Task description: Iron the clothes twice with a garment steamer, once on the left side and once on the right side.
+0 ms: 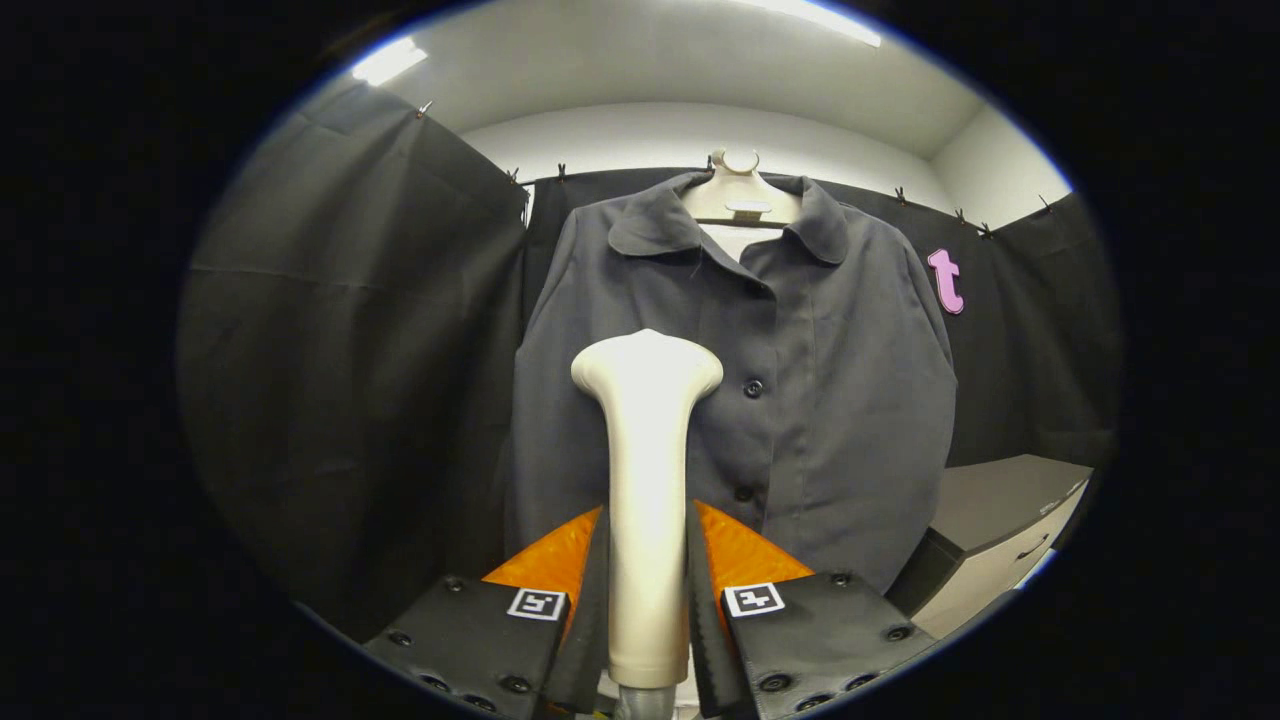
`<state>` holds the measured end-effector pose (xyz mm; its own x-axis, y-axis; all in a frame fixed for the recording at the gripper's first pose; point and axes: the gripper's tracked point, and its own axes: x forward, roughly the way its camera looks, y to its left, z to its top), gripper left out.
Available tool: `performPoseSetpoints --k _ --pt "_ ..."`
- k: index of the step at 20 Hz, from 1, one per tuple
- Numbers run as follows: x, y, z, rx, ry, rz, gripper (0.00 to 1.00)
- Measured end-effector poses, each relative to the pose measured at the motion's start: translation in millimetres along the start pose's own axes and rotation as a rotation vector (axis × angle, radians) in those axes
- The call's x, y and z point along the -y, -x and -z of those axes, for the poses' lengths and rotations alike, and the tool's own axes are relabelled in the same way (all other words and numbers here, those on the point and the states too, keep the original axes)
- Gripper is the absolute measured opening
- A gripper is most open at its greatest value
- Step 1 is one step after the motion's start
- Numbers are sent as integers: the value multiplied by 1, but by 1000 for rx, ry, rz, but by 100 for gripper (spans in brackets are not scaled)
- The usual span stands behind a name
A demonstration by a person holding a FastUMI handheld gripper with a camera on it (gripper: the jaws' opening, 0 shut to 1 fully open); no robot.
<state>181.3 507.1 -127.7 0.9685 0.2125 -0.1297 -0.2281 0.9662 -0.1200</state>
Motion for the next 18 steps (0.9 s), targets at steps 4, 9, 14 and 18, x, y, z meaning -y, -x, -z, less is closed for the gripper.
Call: performPoseSetpoints --k 4,9,14,18 --pt "1 9 22 -41 0 -1 44" --pt "6 19 47 -92 4 6 44" --pt "3 26 75 -147 1 -2 44" --pt "0 34 99 -194 -3 -7 44"
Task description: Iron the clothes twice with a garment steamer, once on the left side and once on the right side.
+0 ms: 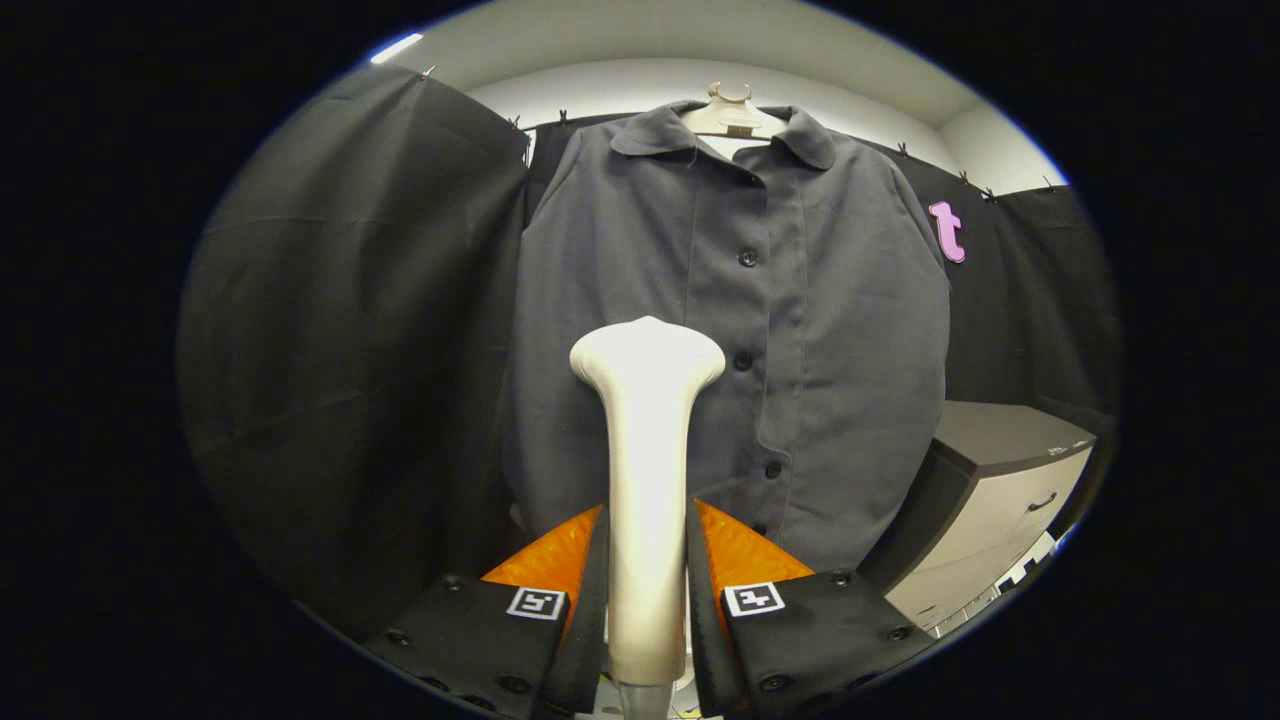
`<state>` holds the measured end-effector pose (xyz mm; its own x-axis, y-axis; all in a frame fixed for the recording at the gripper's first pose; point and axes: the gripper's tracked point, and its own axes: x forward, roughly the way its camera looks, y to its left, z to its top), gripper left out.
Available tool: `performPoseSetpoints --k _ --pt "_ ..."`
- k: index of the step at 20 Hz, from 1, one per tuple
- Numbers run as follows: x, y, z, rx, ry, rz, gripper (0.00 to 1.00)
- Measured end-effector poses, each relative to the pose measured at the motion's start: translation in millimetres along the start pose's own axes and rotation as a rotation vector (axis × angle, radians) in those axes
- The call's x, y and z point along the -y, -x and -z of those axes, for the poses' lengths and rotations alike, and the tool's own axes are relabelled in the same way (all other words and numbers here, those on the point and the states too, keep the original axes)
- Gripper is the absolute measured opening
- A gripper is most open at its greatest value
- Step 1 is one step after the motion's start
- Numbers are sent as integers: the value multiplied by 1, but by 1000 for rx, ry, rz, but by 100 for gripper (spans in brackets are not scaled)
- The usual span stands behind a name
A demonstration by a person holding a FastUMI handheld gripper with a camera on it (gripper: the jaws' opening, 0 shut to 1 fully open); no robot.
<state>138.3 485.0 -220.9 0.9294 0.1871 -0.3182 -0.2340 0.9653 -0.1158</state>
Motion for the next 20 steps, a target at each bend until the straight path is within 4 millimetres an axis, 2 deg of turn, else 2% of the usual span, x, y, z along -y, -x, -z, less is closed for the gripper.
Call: performPoseSetpoints --k 6,11,15,20 --pt "0 1 38 -72 3 8 44" --pt "2 3 50 -98 -12 14 44" --pt "7 8 40 -72 -33 26 44" --pt "26 22 5 -8 -60 51 44"
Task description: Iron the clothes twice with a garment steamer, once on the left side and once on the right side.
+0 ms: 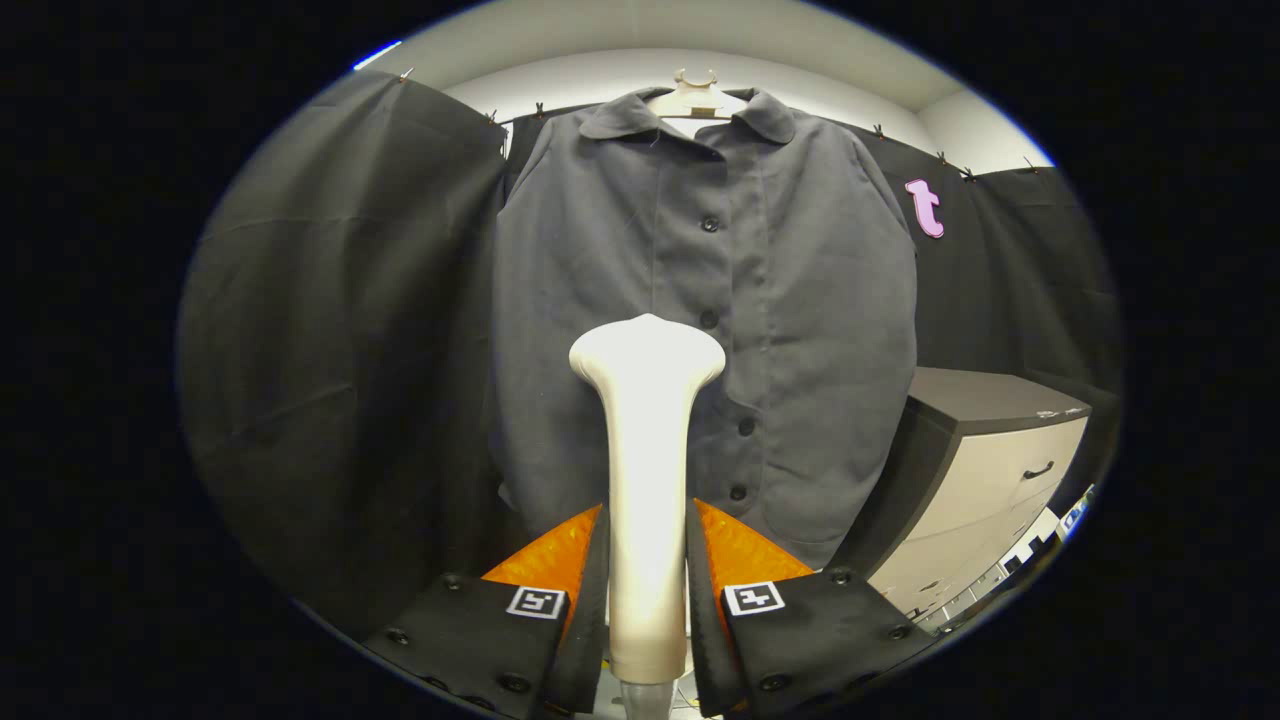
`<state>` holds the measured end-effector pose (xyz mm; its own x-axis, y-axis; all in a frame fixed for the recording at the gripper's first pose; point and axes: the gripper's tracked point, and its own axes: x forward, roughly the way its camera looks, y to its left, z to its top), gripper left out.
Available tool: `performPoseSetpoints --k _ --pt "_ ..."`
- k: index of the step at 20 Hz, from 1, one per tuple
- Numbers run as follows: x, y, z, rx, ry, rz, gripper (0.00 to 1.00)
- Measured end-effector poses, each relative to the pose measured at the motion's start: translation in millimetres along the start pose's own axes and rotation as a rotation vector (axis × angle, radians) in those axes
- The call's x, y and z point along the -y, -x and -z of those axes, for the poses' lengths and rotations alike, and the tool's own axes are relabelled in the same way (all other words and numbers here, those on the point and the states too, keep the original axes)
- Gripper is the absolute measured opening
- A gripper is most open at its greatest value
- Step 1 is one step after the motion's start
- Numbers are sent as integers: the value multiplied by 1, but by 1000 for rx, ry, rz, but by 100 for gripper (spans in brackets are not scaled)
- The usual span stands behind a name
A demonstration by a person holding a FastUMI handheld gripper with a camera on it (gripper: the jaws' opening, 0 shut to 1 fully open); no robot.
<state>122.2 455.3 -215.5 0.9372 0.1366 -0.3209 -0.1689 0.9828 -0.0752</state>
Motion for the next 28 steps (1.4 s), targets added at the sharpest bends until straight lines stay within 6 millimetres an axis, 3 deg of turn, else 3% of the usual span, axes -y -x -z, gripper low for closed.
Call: performPoseSetpoints --k 13,21,28 --pt "49 40 -97 185 -27 58 44" --pt "93 64 -118 226 11 135 44" --pt "106 90 -129 254 11 136 44"
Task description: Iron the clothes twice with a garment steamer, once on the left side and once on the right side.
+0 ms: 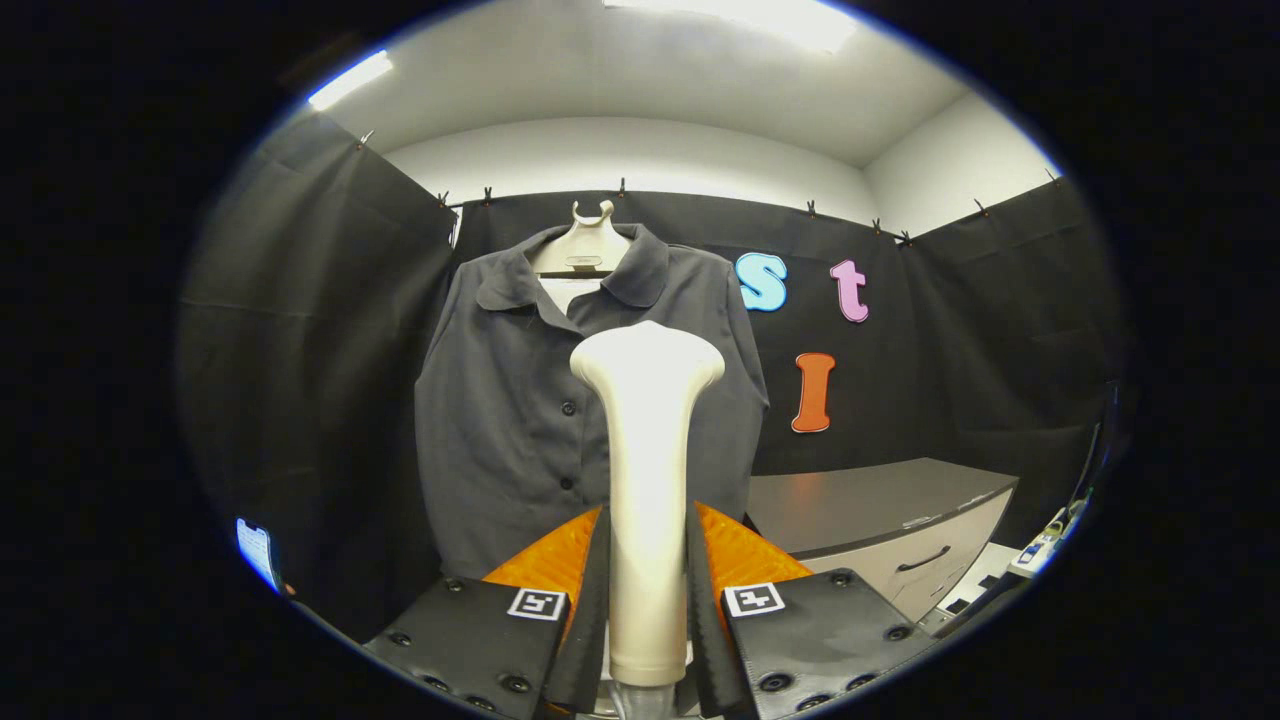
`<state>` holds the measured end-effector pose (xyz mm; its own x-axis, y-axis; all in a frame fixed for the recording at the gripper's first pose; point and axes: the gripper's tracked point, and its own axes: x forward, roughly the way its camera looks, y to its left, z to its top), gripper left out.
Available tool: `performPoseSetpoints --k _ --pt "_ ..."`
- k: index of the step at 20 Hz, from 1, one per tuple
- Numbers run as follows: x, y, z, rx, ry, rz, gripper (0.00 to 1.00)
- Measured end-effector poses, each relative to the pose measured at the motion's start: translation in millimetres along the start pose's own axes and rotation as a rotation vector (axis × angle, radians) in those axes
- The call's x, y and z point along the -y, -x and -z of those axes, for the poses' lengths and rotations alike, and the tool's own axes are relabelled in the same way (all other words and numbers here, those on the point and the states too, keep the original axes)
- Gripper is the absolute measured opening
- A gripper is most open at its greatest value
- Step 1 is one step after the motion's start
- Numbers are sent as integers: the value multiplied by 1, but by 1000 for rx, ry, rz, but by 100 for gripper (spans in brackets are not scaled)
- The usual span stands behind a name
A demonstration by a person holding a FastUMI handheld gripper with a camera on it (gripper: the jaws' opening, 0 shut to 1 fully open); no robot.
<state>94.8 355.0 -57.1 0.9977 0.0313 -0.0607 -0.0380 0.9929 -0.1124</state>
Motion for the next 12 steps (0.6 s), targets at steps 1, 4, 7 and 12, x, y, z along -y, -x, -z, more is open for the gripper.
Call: performPoseSetpoints --k 1,4,7,12 --pt "2 1 -2 3 -1 3 44" --pt "3 5 -5 2 -10 6 44" --pt "4 7 -7 8 -15 5 44" --pt "1 7 -3 1 -12 7 44"
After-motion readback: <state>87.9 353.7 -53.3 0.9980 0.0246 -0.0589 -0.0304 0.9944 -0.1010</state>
